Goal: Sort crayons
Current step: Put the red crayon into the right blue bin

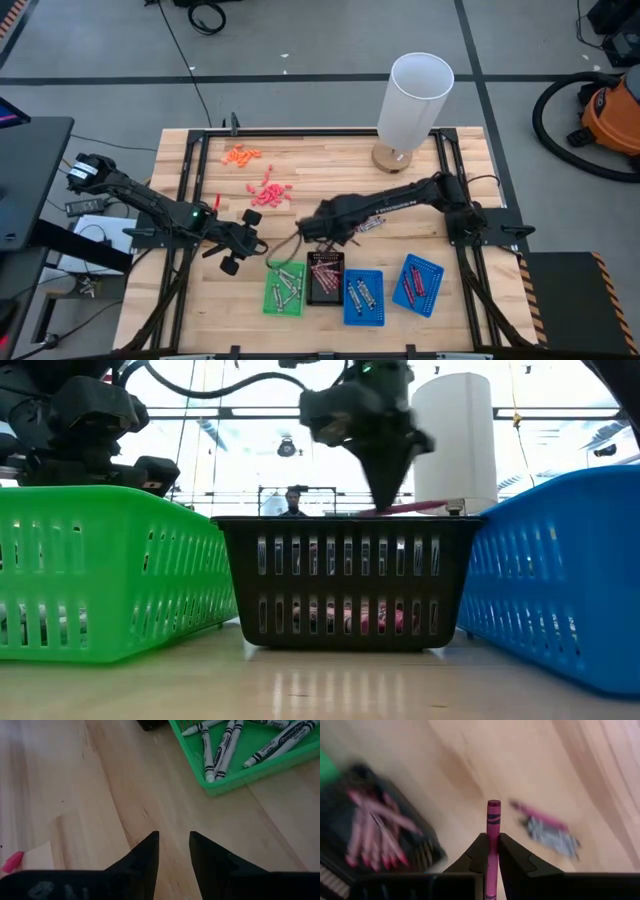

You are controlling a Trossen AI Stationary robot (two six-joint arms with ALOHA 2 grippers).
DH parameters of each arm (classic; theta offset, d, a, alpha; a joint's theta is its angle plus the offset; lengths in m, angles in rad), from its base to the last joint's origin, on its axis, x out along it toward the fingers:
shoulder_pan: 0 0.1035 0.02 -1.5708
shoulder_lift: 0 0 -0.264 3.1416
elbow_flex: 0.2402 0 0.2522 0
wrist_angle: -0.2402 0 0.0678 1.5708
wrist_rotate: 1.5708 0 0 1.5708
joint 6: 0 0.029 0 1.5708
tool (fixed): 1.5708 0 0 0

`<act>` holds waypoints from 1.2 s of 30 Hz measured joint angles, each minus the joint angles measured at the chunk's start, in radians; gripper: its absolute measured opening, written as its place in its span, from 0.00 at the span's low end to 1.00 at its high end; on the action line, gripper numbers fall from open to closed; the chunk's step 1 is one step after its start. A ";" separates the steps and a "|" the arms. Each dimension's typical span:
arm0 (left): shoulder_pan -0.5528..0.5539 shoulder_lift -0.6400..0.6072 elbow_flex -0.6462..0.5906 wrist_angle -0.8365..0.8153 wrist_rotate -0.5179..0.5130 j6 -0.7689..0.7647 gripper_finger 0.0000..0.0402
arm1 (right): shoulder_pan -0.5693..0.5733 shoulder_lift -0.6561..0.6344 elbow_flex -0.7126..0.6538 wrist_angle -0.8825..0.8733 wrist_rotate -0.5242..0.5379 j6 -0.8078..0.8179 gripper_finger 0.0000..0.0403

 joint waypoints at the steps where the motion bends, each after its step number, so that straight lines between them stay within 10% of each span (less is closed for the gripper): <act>1: 0.000 0.000 0.000 0.000 0.000 -0.001 0.29 | 0.014 0.000 0.000 -0.036 0.000 0.010 0.10; 23: 0.000 0.000 0.000 0.011 0.002 -0.028 0.29 | 0.292 -0.008 -0.023 -0.202 -0.163 0.282 0.10; 36: -0.001 0.000 0.000 0.012 0.001 -0.033 0.29 | 0.410 -0.321 -0.453 -0.160 -0.236 0.598 0.10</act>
